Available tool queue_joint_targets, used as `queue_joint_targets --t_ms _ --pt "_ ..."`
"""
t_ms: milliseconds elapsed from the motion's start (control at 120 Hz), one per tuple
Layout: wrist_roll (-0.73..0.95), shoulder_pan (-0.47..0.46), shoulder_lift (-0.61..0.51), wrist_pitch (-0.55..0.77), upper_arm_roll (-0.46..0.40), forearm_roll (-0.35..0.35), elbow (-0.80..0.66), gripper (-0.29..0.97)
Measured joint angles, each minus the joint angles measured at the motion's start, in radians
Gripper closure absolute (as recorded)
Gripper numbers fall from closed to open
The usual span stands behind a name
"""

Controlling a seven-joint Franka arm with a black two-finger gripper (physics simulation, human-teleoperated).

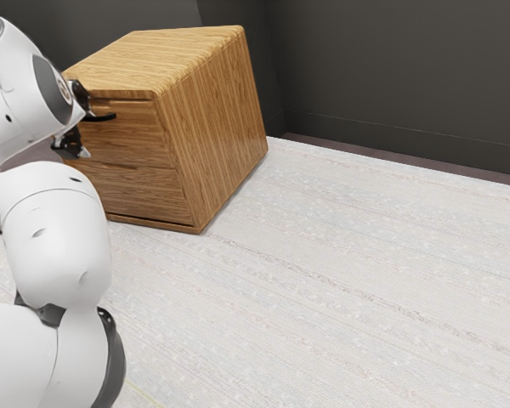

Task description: Pull the drawer handle with one arm to open the drawer

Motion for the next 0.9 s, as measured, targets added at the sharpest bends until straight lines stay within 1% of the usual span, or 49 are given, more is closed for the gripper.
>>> queue_joint_targets --t_ms 17,58,200,250,342,383,483,542,633,700,900 --pt "0.000 -0.003 0.000 0.001 0.001 0.000 -0.005 0.19" --pt "0.001 -0.014 0.007 0.001 0.005 0.002 -0.016 0.27" --pt "0.002 -0.054 0.034 0.000 0.018 0.030 -0.043 0.42" --pt "0.002 -0.067 0.037 -0.001 0.030 0.036 -0.047 0.46" --pt "0.002 -0.096 0.054 -0.002 0.050 0.055 -0.071 0.49" --pt "0.002 -0.106 0.060 -0.003 0.059 0.064 -0.079 0.48" --pt "0.003 -0.117 0.065 -0.003 0.067 0.075 -0.099 0.39" --pt "0.004 -0.136 0.066 -0.001 0.081 0.079 -0.125 0.38" --pt "0.005 -0.178 0.091 0.008 0.095 0.105 -0.169 0.34" --pt "0.005 -0.204 0.114 0.015 0.106 0.129 -0.189 0.36" --pt "0.004 -0.281 0.180 0.041 0.127 0.197 -0.236 0.33"
